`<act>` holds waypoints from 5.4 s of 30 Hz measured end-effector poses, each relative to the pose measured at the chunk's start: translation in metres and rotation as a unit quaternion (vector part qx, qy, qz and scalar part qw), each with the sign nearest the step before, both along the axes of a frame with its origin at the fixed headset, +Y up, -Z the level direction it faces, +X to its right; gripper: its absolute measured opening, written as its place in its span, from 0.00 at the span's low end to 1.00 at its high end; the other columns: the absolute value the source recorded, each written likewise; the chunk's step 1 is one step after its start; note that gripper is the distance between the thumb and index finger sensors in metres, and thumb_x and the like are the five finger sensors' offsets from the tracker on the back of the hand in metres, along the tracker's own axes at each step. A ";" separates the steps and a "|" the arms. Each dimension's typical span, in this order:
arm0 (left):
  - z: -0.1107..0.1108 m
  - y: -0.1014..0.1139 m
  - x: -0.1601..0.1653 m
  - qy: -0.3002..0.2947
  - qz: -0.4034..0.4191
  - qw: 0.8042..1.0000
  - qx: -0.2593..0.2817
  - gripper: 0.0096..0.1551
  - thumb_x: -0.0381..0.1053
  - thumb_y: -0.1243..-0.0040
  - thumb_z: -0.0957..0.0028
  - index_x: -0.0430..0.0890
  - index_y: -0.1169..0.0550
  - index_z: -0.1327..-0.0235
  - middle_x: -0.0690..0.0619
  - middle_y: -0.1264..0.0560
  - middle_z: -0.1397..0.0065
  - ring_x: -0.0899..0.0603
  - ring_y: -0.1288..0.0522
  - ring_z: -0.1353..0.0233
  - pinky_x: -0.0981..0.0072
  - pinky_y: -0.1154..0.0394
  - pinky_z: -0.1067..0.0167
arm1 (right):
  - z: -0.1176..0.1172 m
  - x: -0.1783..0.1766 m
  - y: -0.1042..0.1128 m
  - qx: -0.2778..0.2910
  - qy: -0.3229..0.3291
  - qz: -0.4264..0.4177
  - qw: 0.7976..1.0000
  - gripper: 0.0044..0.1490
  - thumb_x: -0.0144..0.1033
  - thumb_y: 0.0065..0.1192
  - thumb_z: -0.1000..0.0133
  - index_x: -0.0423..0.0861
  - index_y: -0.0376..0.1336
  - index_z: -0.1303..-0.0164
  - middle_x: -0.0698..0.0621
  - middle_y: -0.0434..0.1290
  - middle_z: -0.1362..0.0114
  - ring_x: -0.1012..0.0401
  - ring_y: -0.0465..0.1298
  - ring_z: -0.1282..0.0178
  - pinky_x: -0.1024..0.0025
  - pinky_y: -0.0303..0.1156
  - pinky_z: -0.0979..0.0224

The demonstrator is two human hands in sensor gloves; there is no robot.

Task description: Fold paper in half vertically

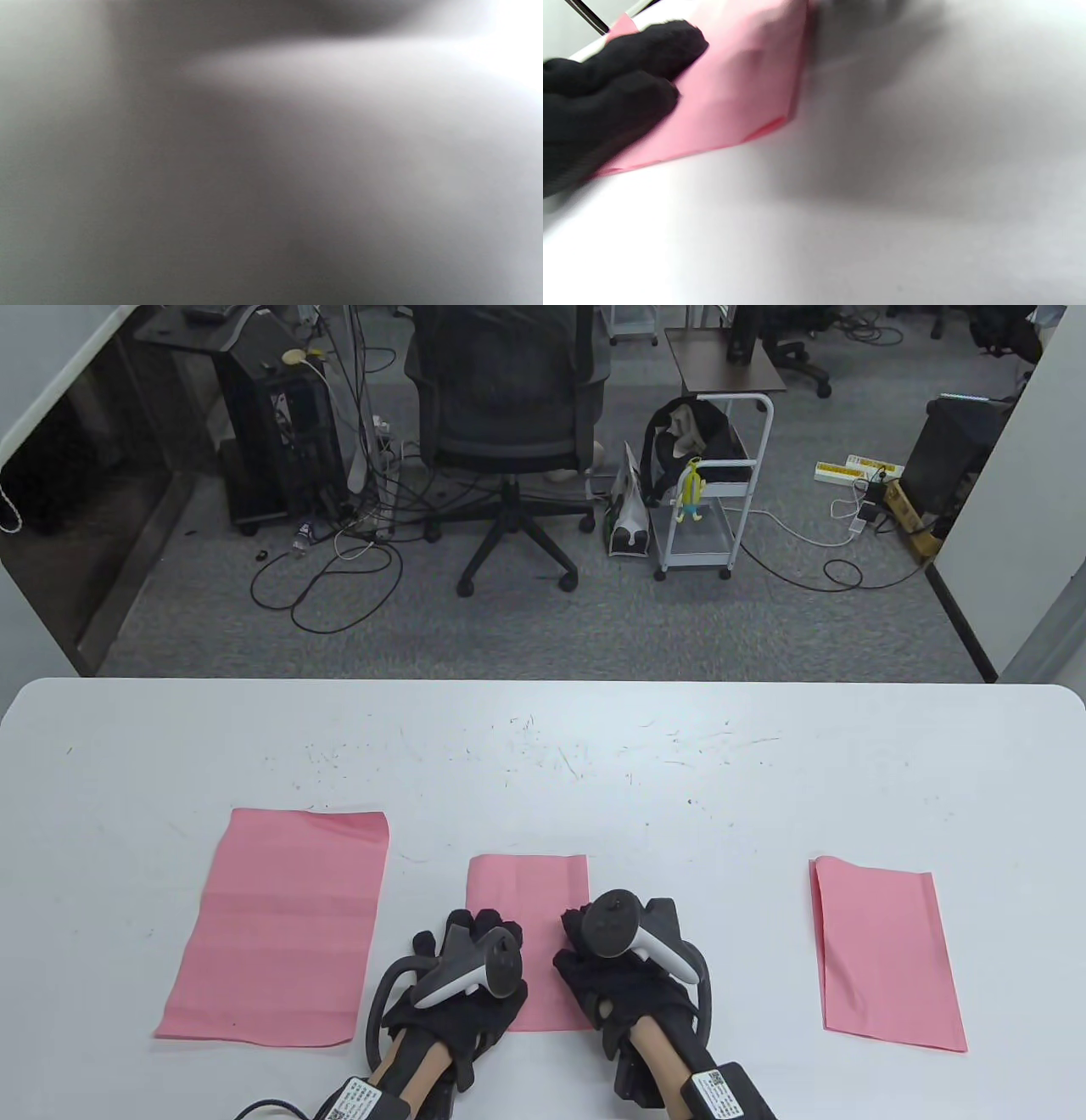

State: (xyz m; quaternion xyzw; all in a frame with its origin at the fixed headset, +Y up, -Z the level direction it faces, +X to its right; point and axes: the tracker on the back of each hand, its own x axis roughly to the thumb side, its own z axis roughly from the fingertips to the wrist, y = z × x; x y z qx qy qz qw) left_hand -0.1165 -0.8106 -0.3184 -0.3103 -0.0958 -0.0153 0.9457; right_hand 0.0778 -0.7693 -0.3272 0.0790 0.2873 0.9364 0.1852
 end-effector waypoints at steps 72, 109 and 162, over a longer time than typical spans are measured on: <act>0.000 -0.001 0.000 -0.005 0.002 1.000 0.006 0.46 0.72 0.76 0.45 0.61 0.71 0.20 0.57 0.75 0.13 0.38 0.75 0.14 0.30 0.68 0.21 | -0.014 -0.022 -0.002 -0.001 0.021 0.071 0.997 0.35 0.53 0.50 0.43 0.53 0.57 0.25 0.51 0.59 0.19 0.51 0.58 0.20 0.48 0.55 0.19; 0.000 -0.001 0.000 -0.007 0.002 1.000 0.004 0.46 0.72 0.76 0.45 0.60 0.71 0.20 0.57 0.76 0.13 0.38 0.75 0.15 0.30 0.68 0.22 | 0.042 -0.005 0.018 -0.024 0.027 -0.012 0.999 0.39 0.54 0.50 0.44 0.51 0.53 0.22 0.46 0.60 0.19 0.47 0.62 0.21 0.47 0.61 0.22; -0.003 0.024 0.001 0.007 0.011 0.999 0.048 0.45 0.72 0.69 0.44 0.63 0.64 0.16 0.58 0.67 0.09 0.40 0.69 0.11 0.30 0.65 0.20 | -0.014 0.007 -0.021 -0.044 -0.177 -0.145 0.972 0.36 0.39 0.59 0.42 0.51 0.52 0.23 0.58 0.75 0.35 0.69 0.84 0.51 0.73 0.81 0.49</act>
